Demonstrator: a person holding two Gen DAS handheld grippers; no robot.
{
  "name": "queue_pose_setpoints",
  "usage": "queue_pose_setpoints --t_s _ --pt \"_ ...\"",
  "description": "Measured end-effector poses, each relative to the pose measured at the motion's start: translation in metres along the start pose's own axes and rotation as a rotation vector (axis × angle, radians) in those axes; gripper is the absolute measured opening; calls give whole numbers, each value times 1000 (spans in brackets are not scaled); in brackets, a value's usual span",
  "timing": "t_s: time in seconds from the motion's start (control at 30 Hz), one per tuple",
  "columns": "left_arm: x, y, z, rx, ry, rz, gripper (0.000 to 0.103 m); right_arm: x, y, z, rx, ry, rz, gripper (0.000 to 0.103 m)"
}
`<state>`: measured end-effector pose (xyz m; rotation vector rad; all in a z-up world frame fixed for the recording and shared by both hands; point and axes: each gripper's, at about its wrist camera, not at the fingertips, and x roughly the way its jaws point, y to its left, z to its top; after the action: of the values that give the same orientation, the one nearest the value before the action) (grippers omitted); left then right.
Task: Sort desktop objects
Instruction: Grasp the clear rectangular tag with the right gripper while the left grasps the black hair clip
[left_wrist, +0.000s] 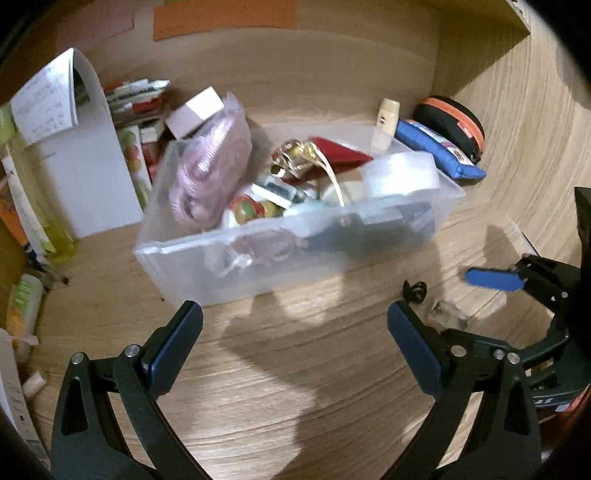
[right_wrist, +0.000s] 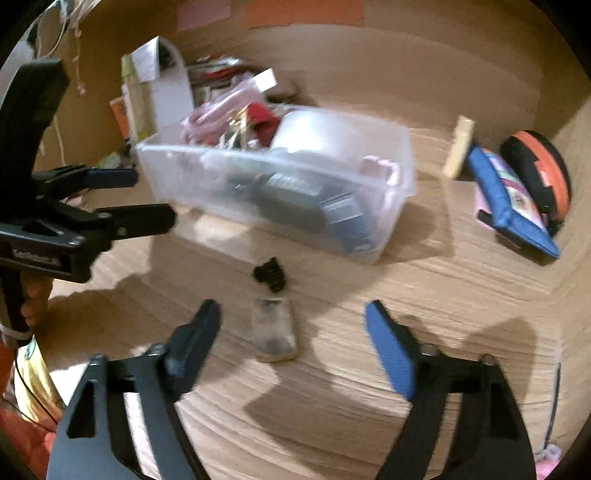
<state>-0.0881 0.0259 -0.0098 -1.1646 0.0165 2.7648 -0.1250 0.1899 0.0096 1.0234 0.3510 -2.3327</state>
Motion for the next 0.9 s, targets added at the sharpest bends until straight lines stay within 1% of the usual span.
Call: queue_pose_setpoints --t_s 0.07,0.1,0.17,0.23,0.33,0.6,0.63,0.67,0.73,0.8,0.87,0.9 --pt "3 -3 0 6 3 -12 101 5 3 0 -18 25 13 46" --pt "3 -5 -1 14 0 -18 101 7 4 -1 -23 34 20 43" --pt "5 -8 0 26 -6 -14 101 9 5 -3 -32 48 33 30" --pt "9 -12 2 41 -4 -15 101 8 4 -4 -31 48 41 22" --pt "14 -18 5 57 4 -34 101 6 -1 -5 -14 43 54 22" --pt "33 -50 18 156 22 -67 100 -18 -31 -12 60 -6 25 22" --pt "36 -53 20 164 26 -72 96 -21 -37 -10 69 -15 15 22" --pt "38 -57 20 173 32 -80 89 -25 -41 -10 76 -21 10 22" --pt "44 -64 19 195 57 -102 79 -31 -46 -11 87 -37 1 22" --pt "50 -71 19 205 75 -114 73 -35 -52 -10 94 -46 0 22" --pt "55 -76 20 219 88 -120 58 -39 -56 -11 100 -55 0 22" --pt "58 -80 19 230 100 -128 53 -40 -56 -11 102 -59 0 22"
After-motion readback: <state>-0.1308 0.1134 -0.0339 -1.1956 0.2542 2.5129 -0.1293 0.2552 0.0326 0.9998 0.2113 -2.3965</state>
